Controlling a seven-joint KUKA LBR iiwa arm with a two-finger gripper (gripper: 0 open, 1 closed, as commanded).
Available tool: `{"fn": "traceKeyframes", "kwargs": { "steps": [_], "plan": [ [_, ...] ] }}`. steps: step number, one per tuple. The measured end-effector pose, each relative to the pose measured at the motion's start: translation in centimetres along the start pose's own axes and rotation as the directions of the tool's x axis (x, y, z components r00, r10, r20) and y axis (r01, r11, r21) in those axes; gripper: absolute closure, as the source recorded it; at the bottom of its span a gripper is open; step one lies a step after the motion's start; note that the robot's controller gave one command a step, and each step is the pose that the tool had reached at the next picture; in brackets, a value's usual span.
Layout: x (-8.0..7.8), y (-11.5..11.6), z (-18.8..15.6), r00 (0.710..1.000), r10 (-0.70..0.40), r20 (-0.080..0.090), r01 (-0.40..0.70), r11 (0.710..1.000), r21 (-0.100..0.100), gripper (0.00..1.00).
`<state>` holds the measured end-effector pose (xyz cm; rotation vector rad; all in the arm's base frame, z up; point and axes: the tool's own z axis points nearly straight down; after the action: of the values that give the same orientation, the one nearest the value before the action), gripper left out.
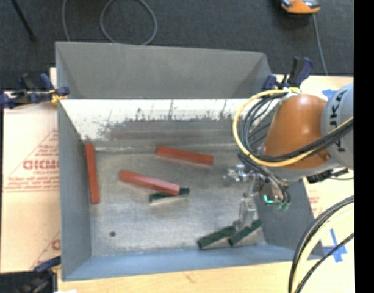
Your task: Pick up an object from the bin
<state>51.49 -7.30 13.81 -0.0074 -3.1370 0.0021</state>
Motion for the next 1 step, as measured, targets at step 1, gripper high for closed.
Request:
{"fn": "traceKeyframes", "kwargs": {
  "steps": [1],
  "plan": [
    [2.70, 4.57, 7.02, 0.993, 0.122, 0.001, -0.122, 0.993, -0.003, 0.00]
  ]
}}
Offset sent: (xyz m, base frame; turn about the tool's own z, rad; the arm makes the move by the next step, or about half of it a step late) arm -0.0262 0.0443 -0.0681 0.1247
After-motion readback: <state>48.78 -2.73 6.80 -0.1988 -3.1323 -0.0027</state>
